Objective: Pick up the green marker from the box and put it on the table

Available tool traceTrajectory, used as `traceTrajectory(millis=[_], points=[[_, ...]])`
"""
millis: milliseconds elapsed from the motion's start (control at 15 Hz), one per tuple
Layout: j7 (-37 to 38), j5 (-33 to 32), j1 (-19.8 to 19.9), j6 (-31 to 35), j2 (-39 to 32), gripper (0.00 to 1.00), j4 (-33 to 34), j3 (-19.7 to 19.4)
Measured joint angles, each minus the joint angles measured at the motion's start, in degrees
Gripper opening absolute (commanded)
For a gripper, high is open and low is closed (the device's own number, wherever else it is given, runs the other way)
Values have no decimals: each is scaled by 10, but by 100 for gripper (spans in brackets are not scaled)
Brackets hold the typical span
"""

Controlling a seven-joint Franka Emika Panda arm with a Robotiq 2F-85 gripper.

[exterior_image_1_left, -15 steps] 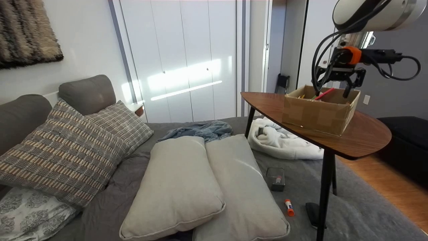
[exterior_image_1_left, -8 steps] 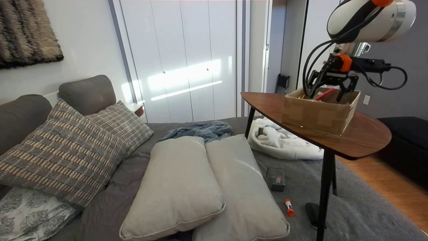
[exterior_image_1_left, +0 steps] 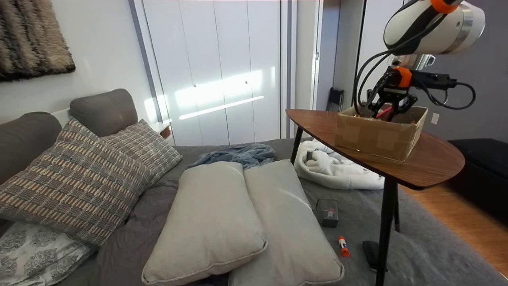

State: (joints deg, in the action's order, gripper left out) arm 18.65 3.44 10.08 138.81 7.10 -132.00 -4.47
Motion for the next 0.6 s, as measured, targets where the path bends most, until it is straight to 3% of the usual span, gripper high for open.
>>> traceTrajectory(millis=[133, 600], points=[[0, 0, 0, 0, -3, 1, 3, 0], [0, 0, 0, 0, -5, 0, 4, -4]])
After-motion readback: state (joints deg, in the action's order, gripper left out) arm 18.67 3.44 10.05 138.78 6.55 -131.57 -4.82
